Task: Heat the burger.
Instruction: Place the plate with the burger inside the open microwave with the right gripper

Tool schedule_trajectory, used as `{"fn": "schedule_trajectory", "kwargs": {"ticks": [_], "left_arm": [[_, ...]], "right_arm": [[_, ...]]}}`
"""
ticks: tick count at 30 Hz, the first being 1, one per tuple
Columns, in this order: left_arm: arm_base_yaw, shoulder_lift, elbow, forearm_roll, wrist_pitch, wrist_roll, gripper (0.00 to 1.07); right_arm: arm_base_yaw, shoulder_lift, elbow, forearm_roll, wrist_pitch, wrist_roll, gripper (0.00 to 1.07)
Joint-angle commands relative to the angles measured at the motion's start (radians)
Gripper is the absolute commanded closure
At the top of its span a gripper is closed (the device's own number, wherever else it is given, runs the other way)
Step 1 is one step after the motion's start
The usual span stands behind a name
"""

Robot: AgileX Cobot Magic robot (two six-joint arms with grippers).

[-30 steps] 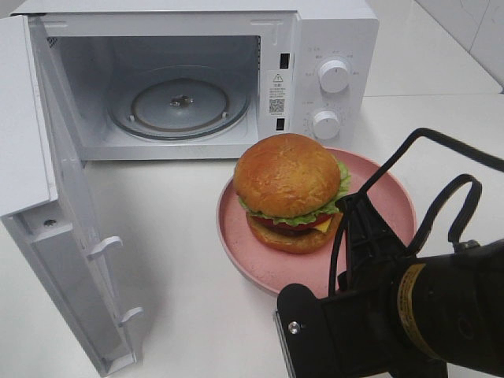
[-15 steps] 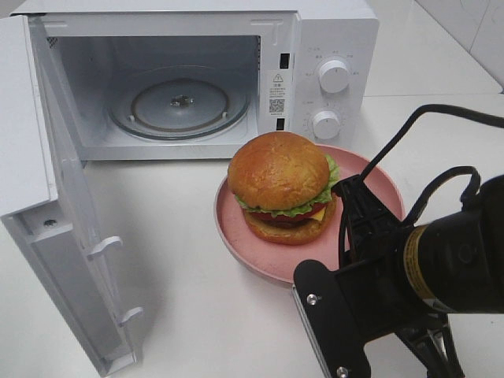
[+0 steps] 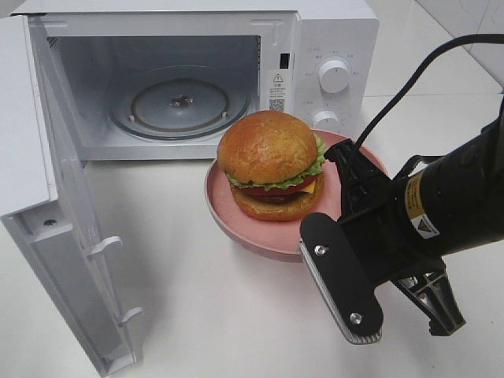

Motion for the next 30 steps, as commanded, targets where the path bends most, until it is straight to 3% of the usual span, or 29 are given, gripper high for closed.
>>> {"fn": "schedule_trajectory", "kwargs": {"ticks": [1, 13, 30], "left_arm": [[0.001, -0.020, 0.001, -0.009, -0.005, 0.000, 0.07], [0.001, -0.020, 0.001, -0.009, -0.005, 0.000, 0.07], [0.001, -0.020, 0.001, -0.009, -0.005, 0.000, 0.07]], "right_arm": [[-0.022, -0.011, -0.019, 0.061, -0.064, -0.110, 1.07], [-0.120, -0.003, -0.023, 0.364, -0.158, -0.487, 1.07], [-0.117, 0.171, -0.188, 0.372, -0.170, -0.469, 1.07]]}}
